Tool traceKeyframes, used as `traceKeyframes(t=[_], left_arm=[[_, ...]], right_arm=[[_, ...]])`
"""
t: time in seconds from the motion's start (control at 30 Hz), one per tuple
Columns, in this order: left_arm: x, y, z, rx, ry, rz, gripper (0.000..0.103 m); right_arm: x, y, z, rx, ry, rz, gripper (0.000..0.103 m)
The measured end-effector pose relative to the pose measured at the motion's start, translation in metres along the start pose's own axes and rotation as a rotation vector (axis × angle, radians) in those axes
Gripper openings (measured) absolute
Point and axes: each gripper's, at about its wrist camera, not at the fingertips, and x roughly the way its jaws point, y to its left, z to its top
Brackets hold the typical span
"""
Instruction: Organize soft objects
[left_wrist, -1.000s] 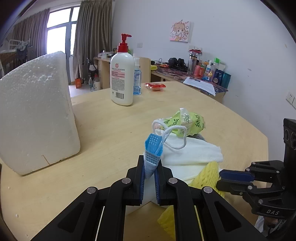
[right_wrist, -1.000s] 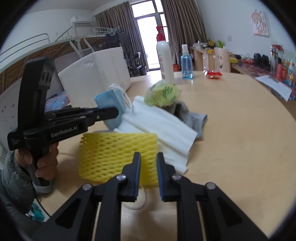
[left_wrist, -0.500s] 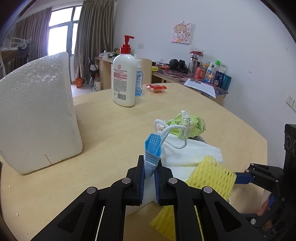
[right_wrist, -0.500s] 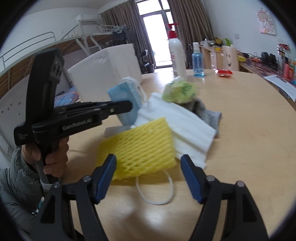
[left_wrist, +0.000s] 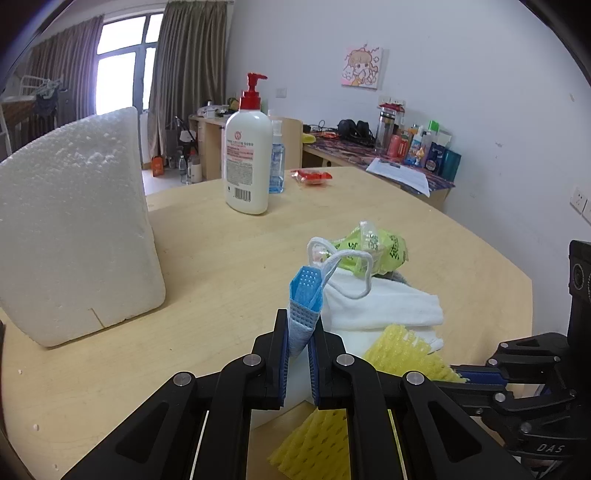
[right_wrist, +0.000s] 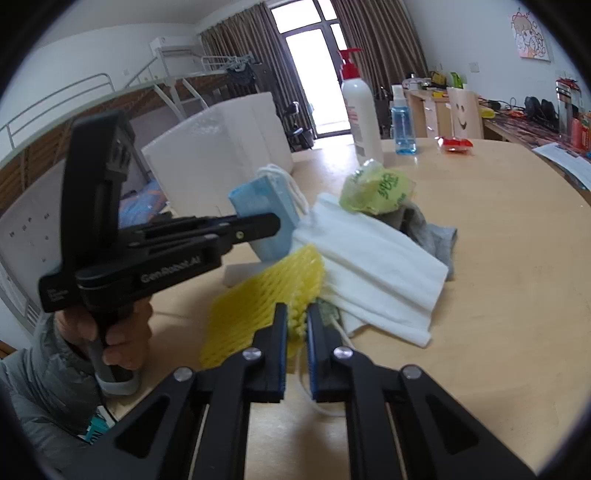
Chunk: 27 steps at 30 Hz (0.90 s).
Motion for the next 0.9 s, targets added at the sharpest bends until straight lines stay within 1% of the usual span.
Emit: traceKeyframes(t=[0.1, 0.23, 0.37, 0.5, 0.63, 0.73, 0.9], left_arm=[[-0.009, 0.003, 0.002, -0.011, -0.030, -0.001, 0.010], [-0.026, 0.004, 0.005, -0.015, -0.089, 0.013, 0.010], [-0.044, 0.001, 0.007, -0.013, -0.151, 0.011, 0.009], [-0.064, -0.005, 0.009, -0.004, -0.202, 0.033, 0.008], [-0.082, -0.011, 0.010, 0.012, -0.238, 0.075, 0.008], [-0.095, -0.016, 0.010, 0.028, -0.268, 0.111, 0.008], [-0.116, -0.019, 0.011, 0.023, -0.302, 0.165, 0.007]], right_arm=[[-0.009, 0.002, 0.003, 0.002, -0.030, -0.001, 0.011], [-0.030, 0.004, 0.012, -0.001, -0.098, -0.021, 0.011], [-0.047, 0.011, 0.018, -0.029, -0.161, -0.065, 0.011], [-0.059, 0.016, 0.025, -0.047, -0.214, -0.095, 0.011], [-0.070, 0.021, 0.028, -0.061, -0.261, -0.136, 0.011], [-0.077, 0.022, 0.028, -0.064, -0.285, -0.145, 0.011], [-0.091, 0.025, 0.029, -0.077, -0.340, -0.189, 0.011]])
